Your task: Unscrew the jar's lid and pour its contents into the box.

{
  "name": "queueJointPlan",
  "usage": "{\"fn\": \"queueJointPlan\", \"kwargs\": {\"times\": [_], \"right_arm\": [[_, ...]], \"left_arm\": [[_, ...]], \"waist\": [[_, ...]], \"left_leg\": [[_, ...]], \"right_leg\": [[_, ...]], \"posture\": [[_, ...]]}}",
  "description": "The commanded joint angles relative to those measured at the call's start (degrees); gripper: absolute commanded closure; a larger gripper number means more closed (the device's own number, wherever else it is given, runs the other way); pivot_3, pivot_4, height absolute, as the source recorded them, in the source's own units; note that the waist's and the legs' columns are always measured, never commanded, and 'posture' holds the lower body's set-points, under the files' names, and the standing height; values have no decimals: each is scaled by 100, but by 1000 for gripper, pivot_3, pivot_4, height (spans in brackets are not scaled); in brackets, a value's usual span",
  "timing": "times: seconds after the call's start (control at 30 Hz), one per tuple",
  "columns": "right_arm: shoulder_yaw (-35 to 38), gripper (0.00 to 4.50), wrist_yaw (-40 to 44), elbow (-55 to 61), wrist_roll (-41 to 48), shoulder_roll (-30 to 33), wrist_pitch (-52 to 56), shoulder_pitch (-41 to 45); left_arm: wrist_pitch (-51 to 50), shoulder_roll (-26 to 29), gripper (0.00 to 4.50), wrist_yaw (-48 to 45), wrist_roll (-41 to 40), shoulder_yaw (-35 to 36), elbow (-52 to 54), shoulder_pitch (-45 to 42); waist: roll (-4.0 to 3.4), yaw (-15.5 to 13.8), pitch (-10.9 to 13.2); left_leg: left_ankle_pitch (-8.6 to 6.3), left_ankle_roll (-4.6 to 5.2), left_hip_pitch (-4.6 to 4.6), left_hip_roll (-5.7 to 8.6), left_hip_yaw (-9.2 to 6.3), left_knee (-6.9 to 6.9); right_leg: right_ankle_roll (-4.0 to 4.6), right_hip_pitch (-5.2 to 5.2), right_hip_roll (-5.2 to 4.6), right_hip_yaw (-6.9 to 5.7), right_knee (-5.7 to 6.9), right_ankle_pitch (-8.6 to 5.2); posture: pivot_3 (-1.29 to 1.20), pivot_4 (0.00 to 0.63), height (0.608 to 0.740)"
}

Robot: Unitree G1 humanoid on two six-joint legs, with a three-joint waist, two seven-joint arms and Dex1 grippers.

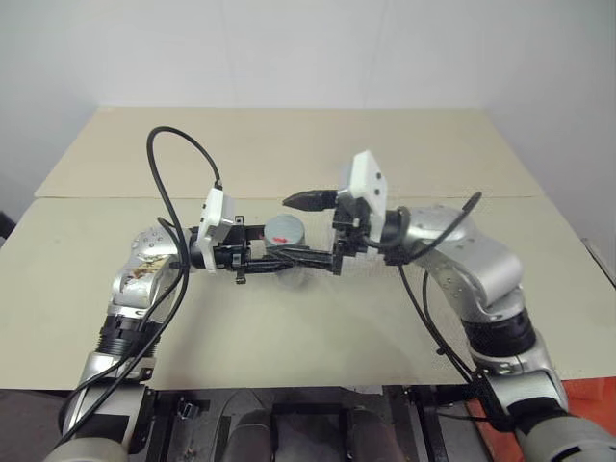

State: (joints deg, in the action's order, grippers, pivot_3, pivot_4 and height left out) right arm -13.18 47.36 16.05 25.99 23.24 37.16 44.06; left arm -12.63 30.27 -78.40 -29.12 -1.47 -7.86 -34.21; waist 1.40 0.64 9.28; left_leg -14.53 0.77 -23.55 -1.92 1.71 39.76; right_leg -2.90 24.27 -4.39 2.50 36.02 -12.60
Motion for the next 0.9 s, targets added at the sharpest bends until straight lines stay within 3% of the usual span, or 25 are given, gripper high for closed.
{"fn": "queueJointPlan", "kwargs": {"times": [0.03,0.3,0.9], "right_arm": [[-16,17,20,-130,-148,-105,-280,184],[173,17,136,-457,-167,-269,-380,249],[849,17,474,-319,236,485,-355,-233]], "left_arm": [[74,38,2467,-34,-12,48,113,-105],[73,83,2467,-12,-16,64,197,-41],[41,173,2467,-120,-42,58,216,-8]], "waist": [[0,-1,0],[0,16,0],[-1,11,1]], "left_leg": [[0,0,-2,1,0,1],[0,0,0,-1,0,0],[0,0,0,-1,0,0]], "right_leg": [[0,1,-1,0,0,0],[0,1,1,0,3,0],[0,2,1,1,2,0]], "posture": [[0,150,740],[0,150,740],[0,150,740]]}}
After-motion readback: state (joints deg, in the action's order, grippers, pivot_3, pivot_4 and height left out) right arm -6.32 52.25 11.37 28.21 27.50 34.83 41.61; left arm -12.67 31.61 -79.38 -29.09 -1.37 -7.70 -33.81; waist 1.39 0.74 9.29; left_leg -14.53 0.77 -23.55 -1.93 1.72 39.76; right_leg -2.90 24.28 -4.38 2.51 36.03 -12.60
